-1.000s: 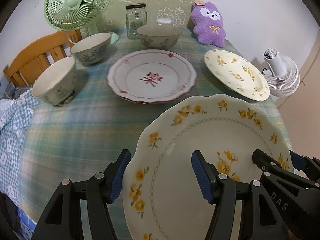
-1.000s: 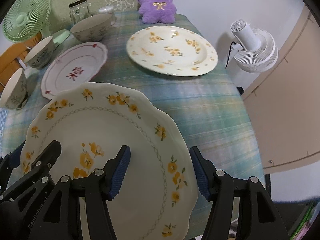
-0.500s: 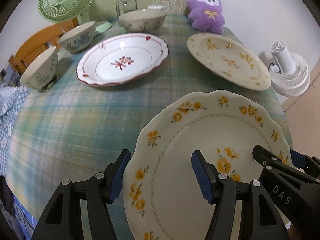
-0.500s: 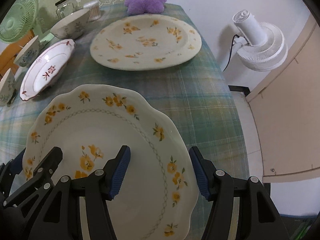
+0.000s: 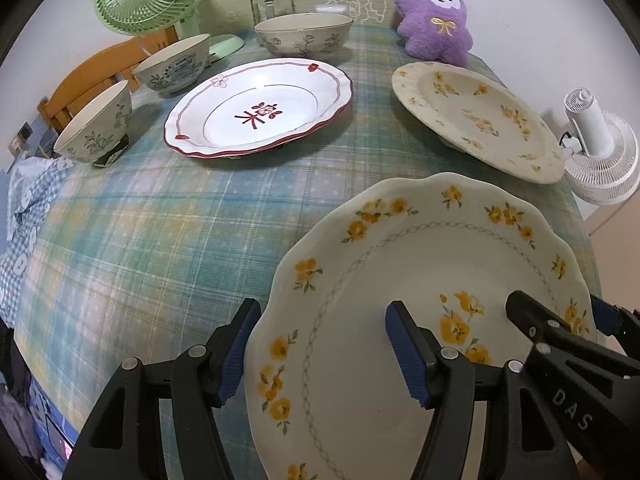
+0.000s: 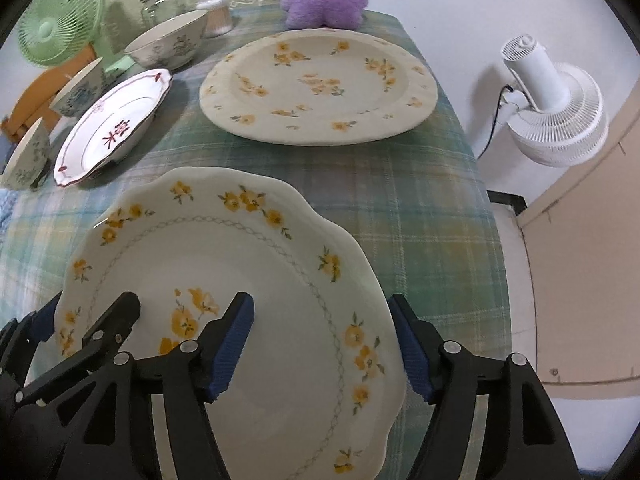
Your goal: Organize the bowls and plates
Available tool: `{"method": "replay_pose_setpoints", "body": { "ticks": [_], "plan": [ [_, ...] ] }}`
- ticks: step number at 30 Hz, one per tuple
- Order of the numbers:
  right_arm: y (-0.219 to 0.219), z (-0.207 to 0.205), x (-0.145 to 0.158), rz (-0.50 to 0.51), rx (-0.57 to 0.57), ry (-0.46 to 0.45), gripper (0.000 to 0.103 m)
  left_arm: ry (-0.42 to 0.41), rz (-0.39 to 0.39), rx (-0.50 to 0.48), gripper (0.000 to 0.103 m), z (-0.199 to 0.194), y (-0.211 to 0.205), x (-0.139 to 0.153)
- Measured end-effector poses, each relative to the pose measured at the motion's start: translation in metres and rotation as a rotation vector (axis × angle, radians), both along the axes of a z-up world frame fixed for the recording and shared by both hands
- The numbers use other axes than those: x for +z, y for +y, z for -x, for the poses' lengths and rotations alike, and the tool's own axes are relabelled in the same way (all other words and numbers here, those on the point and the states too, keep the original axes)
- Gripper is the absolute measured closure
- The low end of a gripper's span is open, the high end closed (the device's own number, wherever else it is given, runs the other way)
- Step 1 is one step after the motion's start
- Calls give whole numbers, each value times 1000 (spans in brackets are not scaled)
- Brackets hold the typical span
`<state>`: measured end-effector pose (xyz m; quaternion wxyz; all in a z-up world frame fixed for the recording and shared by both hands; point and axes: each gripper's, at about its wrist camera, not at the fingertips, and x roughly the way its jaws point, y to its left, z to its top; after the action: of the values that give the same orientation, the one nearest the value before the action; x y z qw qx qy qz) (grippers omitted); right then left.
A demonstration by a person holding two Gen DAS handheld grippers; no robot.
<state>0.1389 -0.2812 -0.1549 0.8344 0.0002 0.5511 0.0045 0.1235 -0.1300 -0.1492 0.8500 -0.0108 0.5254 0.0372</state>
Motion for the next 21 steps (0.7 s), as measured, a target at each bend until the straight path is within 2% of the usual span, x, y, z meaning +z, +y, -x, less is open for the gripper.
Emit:
{"method": "replay_pose_setpoints", "body": {
  "ticks": [3,5,10,17,21],
  "plan": [
    [0,5,11,15,14,-27,29,-2,17,17,31,1,2,6],
    [-1,7,21,19,17,-48,28,-3,15,32,23,2,3,11],
    [0,15,53,6,25,-88,27,-35,25,34,20,7,8,38],
    [2,27,94,-29,-22,-160,23,-121,42,-31,18,9,17,81],
    [1,25,114,-24,-72,-193,22,-147,15,-121,15,-4,15,97]
  ]
}}
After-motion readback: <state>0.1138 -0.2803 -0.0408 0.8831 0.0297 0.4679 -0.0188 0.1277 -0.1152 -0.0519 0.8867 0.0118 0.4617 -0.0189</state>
